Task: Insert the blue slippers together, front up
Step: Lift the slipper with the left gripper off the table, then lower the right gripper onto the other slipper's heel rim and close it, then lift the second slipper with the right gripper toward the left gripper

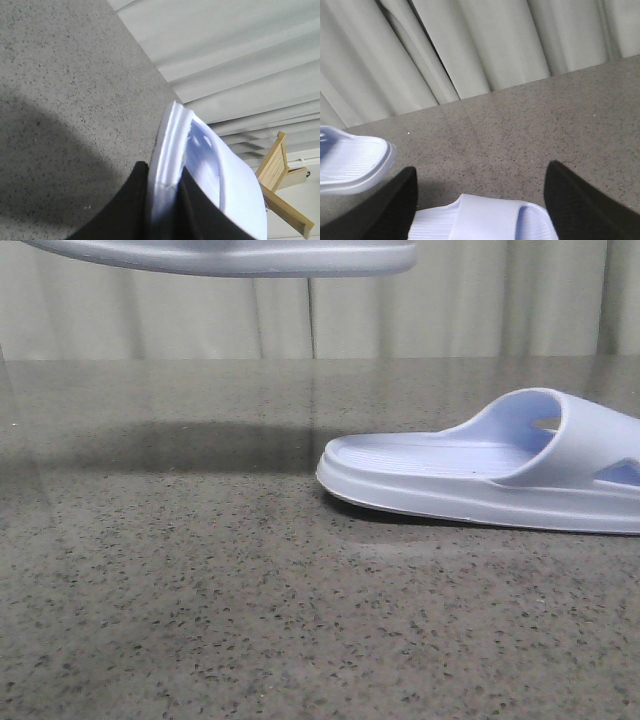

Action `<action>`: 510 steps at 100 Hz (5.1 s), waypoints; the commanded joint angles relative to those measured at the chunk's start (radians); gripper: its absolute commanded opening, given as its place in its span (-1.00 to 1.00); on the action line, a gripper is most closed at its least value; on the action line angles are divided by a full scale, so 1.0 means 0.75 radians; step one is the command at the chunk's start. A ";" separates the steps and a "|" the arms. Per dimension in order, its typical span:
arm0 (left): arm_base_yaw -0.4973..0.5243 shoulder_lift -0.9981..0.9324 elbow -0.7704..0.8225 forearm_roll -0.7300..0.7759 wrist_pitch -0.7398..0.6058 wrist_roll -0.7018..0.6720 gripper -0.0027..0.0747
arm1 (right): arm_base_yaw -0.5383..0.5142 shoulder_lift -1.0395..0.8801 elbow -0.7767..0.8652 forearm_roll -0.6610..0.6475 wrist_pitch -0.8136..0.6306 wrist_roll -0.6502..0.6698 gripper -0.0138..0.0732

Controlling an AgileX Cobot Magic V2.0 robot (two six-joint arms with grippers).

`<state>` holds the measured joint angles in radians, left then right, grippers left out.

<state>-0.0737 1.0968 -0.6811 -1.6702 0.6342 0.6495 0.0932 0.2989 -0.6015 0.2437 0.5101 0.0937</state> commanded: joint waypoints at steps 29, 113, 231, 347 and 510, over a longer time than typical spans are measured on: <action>0.175 -0.117 0.163 -0.006 0.155 -0.104 -0.89 | -0.005 0.131 -0.037 0.013 -0.062 0.083 0.30; 0.196 -0.117 0.177 0.022 0.144 -0.096 -0.89 | -0.005 0.433 0.328 0.127 -0.395 0.396 0.24; 0.196 -0.117 0.177 0.022 0.139 -0.096 -0.89 | -0.005 0.755 0.332 0.162 -0.558 0.396 0.24; 0.196 -0.117 0.177 0.022 0.136 -0.096 -0.89 | 0.147 0.970 0.332 0.216 -0.690 0.396 -0.15; 0.196 -0.117 0.177 -0.027 0.146 -0.096 -0.89 | 0.147 0.654 0.065 0.143 -0.971 0.535 -0.93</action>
<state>0.0703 1.0275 -0.5216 -1.6233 0.7109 0.5801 0.2068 0.8334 -0.5143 0.3707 -0.2148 0.4728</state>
